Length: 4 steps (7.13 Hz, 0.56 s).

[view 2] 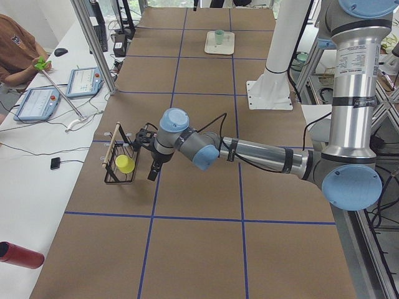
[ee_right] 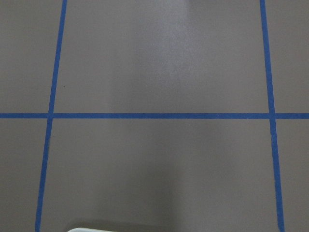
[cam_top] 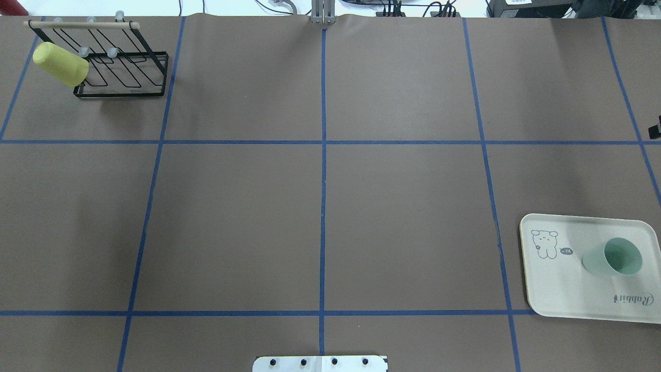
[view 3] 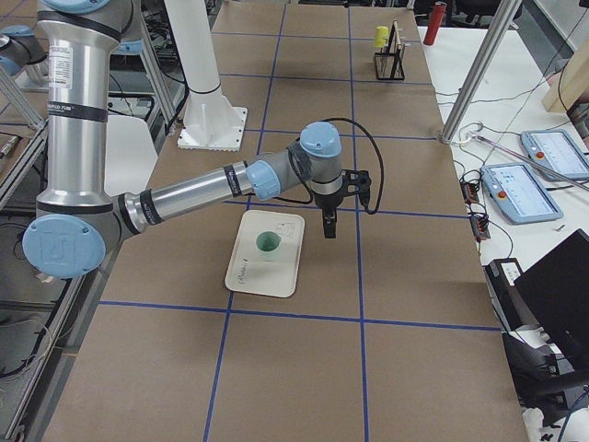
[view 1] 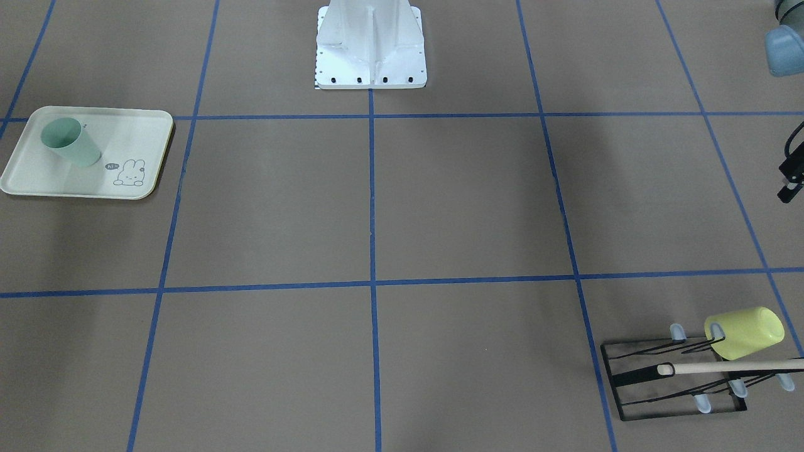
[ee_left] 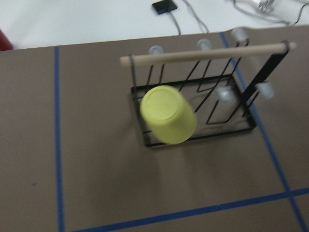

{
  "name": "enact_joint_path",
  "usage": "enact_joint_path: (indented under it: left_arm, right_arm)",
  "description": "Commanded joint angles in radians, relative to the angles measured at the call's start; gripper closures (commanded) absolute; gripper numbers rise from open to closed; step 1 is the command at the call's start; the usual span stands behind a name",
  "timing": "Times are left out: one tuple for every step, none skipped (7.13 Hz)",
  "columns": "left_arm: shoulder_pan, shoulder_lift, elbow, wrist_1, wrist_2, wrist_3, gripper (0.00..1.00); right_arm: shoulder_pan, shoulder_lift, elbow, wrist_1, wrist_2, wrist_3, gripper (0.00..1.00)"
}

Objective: Left arm grabs green cup and hands to right arm on tray

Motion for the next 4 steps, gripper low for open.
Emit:
enact_joint_path:
  left_arm:
    - [-0.040,0.018,0.000,0.282,-0.054,0.261,0.00]
    - [-0.086,0.012,0.000,0.397,-0.054,0.310,0.00]
    - [-0.132,0.001,0.000,0.498,-0.058,0.328,0.00]
    - [-0.169,0.011,0.007,0.502,-0.124,0.335,0.00]
  right_arm:
    - [0.021,0.049,-0.042,-0.110,0.006,-0.104,0.00]
    - [0.028,0.048,-0.051,-0.111,0.012,-0.107,0.00]
    - [0.031,0.048,-0.056,-0.122,0.015,-0.109,0.00]
    - [0.031,0.046,-0.060,-0.142,0.021,-0.109,0.00]
